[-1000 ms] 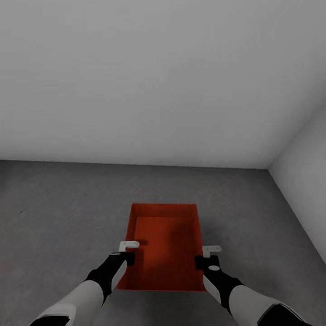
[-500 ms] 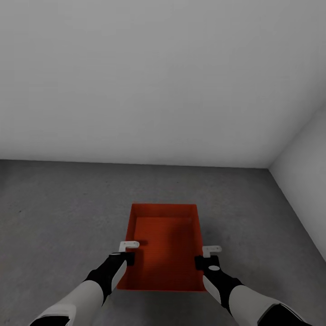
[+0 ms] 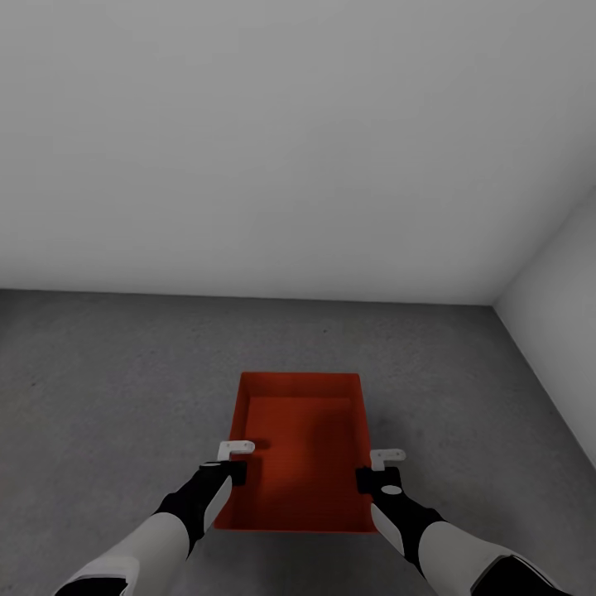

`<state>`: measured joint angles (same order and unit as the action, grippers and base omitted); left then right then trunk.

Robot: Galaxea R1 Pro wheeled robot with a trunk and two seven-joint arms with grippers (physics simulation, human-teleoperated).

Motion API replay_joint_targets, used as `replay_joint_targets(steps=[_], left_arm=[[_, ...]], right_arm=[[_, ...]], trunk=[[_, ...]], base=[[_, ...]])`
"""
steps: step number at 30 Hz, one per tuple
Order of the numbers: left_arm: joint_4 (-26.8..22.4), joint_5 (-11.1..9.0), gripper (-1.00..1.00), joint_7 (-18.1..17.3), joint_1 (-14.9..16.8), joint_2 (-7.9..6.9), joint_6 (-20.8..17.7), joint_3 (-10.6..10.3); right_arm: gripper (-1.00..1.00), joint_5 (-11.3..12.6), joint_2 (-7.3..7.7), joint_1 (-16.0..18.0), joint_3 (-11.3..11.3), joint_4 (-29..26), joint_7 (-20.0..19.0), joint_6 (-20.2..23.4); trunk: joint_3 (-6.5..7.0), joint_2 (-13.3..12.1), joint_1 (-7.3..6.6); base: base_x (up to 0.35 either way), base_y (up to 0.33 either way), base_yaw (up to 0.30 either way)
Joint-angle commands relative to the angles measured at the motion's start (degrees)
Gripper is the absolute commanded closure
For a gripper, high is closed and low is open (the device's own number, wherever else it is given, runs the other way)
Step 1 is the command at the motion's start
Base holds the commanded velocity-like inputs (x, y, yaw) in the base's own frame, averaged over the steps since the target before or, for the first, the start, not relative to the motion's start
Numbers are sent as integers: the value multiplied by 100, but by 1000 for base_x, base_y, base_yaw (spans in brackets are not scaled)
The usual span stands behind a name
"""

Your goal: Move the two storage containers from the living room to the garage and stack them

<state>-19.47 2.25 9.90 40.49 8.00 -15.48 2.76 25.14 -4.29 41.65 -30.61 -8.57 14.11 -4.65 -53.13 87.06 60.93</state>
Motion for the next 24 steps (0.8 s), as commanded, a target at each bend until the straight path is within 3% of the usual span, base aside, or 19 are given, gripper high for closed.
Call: replay_joint_targets(steps=[1,12,24], left_arm=[[-356,186,100,30,3,4,-52,155],[-356,188,100,38,3,1,-52,159],[-362,188,100,39,3,0,-51,164]], right_arm=[[100,105,4,1,-33,48,8,-45],[100,105,5,1,-33,48,8,-45],[100,105,7,1,-33,48,4,-45]], trunk=[[-22,43,22],[-220,485,264],[-220,485,264]], base=[[0,0,0],[0,0,0],[0,0,0]])
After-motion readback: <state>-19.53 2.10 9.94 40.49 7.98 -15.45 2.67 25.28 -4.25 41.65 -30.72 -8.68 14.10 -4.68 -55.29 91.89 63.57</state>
